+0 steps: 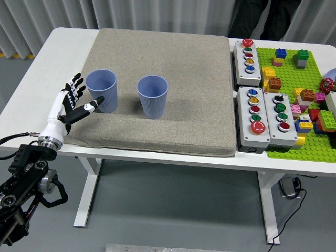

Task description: Pick cup pour cup place

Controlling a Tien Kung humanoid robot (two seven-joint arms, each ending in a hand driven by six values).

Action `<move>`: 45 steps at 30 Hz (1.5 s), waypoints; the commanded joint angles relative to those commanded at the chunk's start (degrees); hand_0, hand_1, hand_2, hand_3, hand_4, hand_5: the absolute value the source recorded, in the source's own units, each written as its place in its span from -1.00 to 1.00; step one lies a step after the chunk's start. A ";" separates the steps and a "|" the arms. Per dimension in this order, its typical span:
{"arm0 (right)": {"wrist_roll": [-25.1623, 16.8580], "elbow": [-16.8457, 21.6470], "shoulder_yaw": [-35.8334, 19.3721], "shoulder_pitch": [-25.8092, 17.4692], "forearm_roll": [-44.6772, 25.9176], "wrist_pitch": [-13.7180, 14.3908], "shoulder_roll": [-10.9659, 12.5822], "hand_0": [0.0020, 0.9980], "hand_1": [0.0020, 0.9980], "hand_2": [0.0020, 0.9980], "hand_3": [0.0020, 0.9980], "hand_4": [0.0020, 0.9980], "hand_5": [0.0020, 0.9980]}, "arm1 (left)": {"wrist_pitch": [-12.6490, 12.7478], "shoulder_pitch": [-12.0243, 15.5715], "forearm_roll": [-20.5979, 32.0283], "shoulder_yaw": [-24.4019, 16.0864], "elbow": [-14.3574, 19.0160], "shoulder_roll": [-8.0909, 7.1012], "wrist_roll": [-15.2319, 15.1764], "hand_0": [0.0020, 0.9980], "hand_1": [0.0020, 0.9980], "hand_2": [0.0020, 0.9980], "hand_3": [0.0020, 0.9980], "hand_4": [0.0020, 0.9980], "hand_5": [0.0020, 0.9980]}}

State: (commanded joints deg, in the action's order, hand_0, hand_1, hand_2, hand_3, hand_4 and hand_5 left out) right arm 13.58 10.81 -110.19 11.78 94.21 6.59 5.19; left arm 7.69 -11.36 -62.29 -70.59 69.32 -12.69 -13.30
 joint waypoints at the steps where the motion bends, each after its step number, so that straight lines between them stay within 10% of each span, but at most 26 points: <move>1: 0.01 0.01 0.04 -0.04 -0.05 0.00 -0.02 0.39 0.27 0.19 0.19 -1.00 -0.49 | 0.23 -0.28 -0.89 0.27 -0.18 0.05 0.20 0.95 0.92 1.00 1.00 0.82 -0.57; 45: 0.03 -0.07 1.00 0.79 -0.80 0.01 0.07 0.39 0.27 0.20 0.19 -1.00 -0.47 | 1.07 -10.66 1.87 4.60 -13.32 3.70 -0.08 0.92 0.89 1.00 1.00 0.81 -0.56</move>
State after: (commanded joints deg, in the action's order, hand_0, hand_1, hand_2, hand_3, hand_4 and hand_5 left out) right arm 13.60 10.74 -109.19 12.57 93.41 6.60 5.26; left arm 8.76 -22.02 -60.42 -65.98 56.00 -8.99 -13.38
